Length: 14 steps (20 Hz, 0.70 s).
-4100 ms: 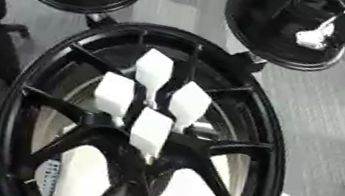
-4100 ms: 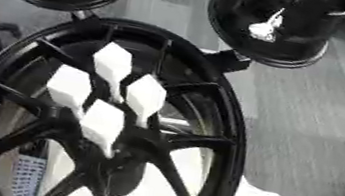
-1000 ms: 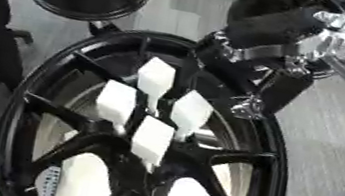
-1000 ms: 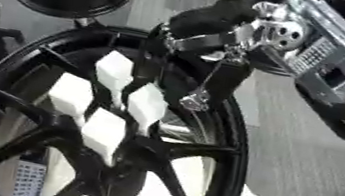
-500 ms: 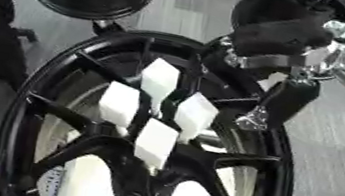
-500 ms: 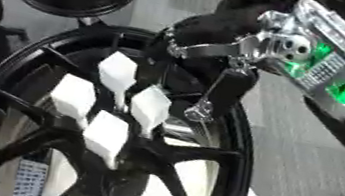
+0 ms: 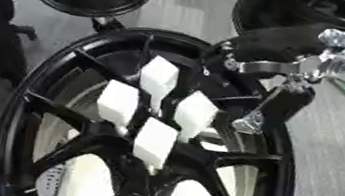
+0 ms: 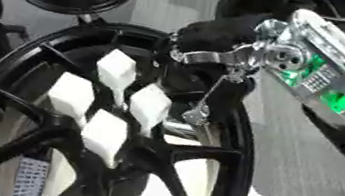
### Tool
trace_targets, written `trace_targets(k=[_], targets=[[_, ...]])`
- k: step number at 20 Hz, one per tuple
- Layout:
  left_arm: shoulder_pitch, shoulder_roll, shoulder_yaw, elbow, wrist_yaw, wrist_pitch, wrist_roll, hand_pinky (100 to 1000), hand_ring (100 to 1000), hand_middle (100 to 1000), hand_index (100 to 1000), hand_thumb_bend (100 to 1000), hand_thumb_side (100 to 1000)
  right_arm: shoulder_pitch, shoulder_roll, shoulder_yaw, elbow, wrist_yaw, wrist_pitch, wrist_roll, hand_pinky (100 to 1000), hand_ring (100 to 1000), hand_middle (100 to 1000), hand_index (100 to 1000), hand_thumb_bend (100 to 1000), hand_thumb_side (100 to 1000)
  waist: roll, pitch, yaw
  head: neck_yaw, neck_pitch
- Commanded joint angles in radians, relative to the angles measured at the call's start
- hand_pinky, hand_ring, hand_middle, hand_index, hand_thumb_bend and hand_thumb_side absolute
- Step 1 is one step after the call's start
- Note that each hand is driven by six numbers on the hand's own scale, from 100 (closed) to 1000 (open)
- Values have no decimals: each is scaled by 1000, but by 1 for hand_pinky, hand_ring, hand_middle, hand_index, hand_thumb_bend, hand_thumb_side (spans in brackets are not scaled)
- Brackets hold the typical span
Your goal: Pull the pin out of the wheel hub.
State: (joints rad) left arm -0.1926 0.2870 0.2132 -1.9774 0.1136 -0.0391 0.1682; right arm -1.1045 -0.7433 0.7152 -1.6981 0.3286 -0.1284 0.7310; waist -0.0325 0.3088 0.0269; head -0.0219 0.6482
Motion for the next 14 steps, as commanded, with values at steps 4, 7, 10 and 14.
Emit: trace_targets(k=[4,7,10,14], targets=[[-3,6,6,-15,1,-3,-1,754,742,649,835,100,664,-12,2,-10,-3,-12,13,-2,916,886,813,858,129,294,2,-14,3,-5,-6],[-2,6,6,-14,0,-2,-1,754,742,649,835,100,665,-14,5,-8,-7,-30,10,1,915,886,815,858,117,303,1,-13,5,-6,-6],[-2,6,7,-15,0,-2,-1,755,742,649,836,100,665,-20,8,-6,-13,-45,5,8,914,882,812,853,105,319,0,-13,6,-6,-6],[-3,4,6,-16,0,-1,-3,756,743,649,835,100,666,-22,12,-4,-16,-57,0,19,913,882,806,844,100,344,-2,-11,7,-5,-9]])
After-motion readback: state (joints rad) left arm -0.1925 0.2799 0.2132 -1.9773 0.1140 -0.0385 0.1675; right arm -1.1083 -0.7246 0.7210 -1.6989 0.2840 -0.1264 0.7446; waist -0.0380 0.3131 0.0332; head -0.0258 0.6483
